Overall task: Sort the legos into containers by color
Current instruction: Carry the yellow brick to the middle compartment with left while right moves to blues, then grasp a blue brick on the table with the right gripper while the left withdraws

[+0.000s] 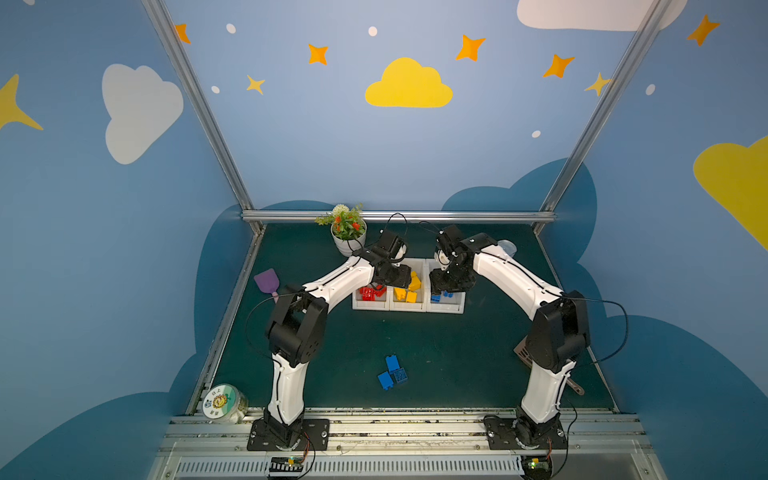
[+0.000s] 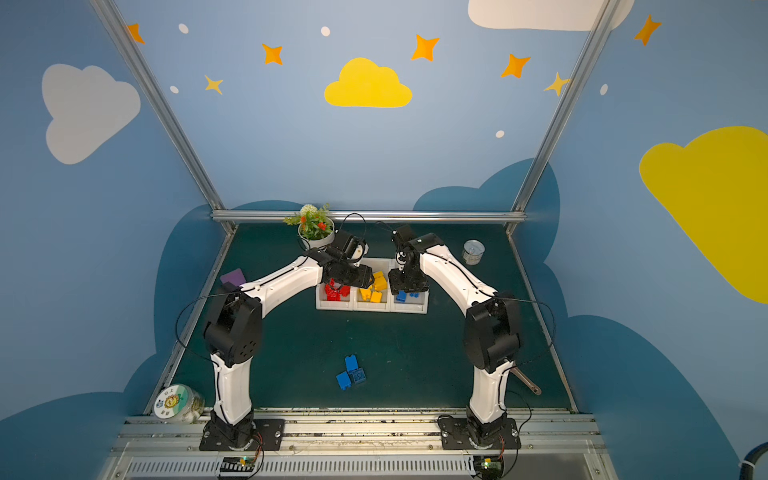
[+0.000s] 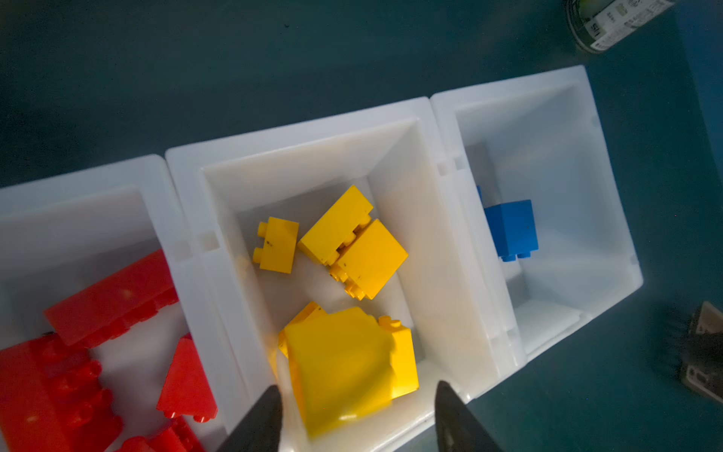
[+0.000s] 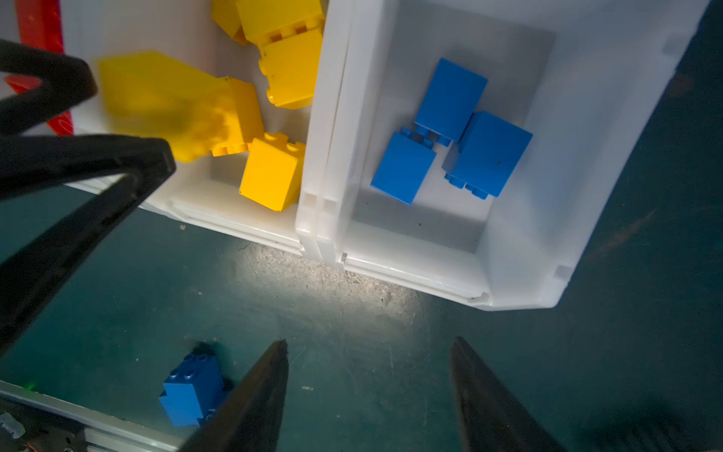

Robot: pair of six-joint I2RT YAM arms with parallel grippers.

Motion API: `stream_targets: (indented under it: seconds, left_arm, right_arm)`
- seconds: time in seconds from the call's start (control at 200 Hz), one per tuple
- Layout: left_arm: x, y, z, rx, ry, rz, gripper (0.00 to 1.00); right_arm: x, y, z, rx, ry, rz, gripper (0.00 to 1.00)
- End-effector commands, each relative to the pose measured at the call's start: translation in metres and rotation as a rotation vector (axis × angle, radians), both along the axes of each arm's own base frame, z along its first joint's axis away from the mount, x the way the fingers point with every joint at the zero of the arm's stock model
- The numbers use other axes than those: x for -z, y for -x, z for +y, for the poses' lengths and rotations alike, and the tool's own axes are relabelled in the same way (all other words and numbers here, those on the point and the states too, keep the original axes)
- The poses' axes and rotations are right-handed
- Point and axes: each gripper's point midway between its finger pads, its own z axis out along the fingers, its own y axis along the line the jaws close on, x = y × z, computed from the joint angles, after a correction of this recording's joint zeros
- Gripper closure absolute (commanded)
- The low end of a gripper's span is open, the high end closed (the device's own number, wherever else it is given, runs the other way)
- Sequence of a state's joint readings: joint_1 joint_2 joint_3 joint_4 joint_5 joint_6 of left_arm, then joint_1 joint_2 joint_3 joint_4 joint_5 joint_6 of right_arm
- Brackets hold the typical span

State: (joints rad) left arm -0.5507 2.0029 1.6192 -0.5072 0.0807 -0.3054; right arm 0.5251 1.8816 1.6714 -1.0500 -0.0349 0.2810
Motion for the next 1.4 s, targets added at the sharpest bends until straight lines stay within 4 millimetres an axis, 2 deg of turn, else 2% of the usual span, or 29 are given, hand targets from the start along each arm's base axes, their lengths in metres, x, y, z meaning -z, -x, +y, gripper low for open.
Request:
stream_targets:
  seconds: [0.0, 0.38, 0.531, 0.711, 0.941, 1.262, 1.392]
  left_arm:
    - [-0.01, -0.005, -0.002, 0.009, 0.016, -0.022, 0.29]
    - [-0.03, 0.0, 0.006, -0.029, 0.053, -0.076, 0.27]
    - [-0.041, 0.001, 0.019, -0.045, 0.043, -0.087, 0.27]
    - [-0.052, 0.001, 0.058, -0.159, 0.012, -0.122, 0.27]
    - [-0.066, 0.009, 0.115, -0.274, -0.002, -0.16, 0.26]
    - [-0.057, 0.037, 0.2, -0.462, -0.018, -0.145, 0.26]
    - [-0.053, 0.052, 0.228, -0.527, -0.023, -0.141, 0.26]
  right_arm:
    - [-0.015, 0.002, -0.003, 0.012, -0.021, -0.032, 0.34]
    - [-0.015, 0.007, -0.002, 0.002, -0.038, -0.023, 0.33]
    - [-0.017, 0.015, 0.006, -0.029, -0.065, -0.016, 0.33]
    - [-0.014, 0.037, 0.019, -0.089, -0.062, 0.006, 0.33]
    - [-0.004, 0.077, 0.058, -0.208, -0.047, 0.051, 0.33]
    - [0.017, 0.128, 0.107, -0.346, -0.027, 0.13, 0.33]
    - [0.027, 0.149, 0.125, -0.409, -0.002, 0.165, 0.33]
